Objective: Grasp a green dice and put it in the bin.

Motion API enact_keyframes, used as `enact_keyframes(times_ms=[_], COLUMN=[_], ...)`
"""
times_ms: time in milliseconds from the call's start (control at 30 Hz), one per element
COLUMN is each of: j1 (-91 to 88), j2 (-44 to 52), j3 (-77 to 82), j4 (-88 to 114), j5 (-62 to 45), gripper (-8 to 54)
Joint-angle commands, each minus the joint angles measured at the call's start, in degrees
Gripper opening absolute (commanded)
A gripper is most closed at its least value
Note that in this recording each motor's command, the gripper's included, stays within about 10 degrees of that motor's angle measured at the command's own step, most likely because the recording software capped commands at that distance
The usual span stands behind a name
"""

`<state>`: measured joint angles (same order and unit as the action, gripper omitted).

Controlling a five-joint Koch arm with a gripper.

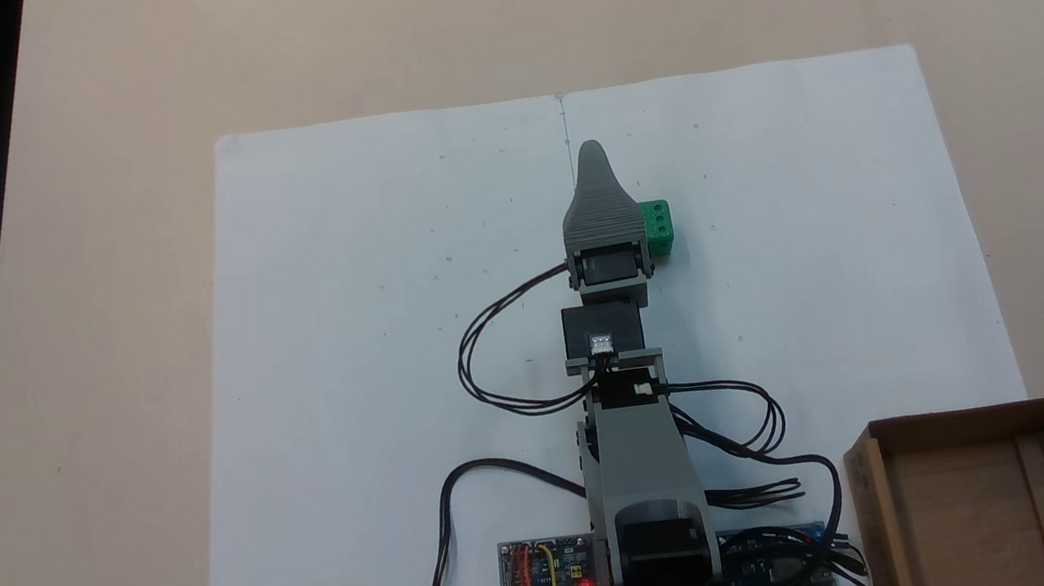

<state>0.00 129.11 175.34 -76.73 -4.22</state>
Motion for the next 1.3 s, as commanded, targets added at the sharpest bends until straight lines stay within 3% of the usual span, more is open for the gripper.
enact_keyframes(times_ms=[0,1267], j1=[-2.5,-1.8], j2=[5.7,5.8], j3=[4.0,4.0], j4=[1.1,0.1], j5=[-3.1,-3.2], gripper=[43.1,43.2])
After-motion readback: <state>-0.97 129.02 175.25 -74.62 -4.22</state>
